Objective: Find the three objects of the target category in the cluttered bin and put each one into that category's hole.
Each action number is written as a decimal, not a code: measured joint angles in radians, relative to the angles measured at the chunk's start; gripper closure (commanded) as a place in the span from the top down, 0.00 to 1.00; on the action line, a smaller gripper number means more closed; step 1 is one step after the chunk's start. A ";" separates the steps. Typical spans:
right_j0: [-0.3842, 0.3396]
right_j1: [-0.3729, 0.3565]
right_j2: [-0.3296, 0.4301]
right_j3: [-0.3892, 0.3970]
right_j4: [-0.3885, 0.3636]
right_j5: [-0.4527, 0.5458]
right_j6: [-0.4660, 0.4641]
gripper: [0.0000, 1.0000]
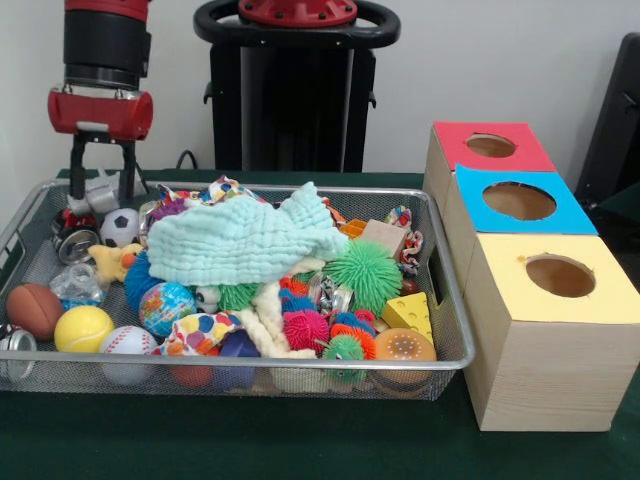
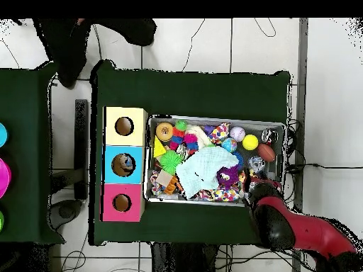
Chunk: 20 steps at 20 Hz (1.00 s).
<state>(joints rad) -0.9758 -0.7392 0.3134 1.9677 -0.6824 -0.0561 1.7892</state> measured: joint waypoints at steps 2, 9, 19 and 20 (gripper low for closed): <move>-0.012 0.017 0.030 -0.025 -0.039 0.000 0.000 1.00; -0.011 0.069 0.062 -0.082 -0.114 -0.016 0.000 1.00; 0.040 0.141 0.027 -0.169 -0.188 -0.150 0.000 1.00; 0.046 0.145 0.024 -0.177 -0.188 -0.156 0.000 1.00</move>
<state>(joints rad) -0.9296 -0.5939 0.3374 1.7908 -0.8700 -0.2126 1.7892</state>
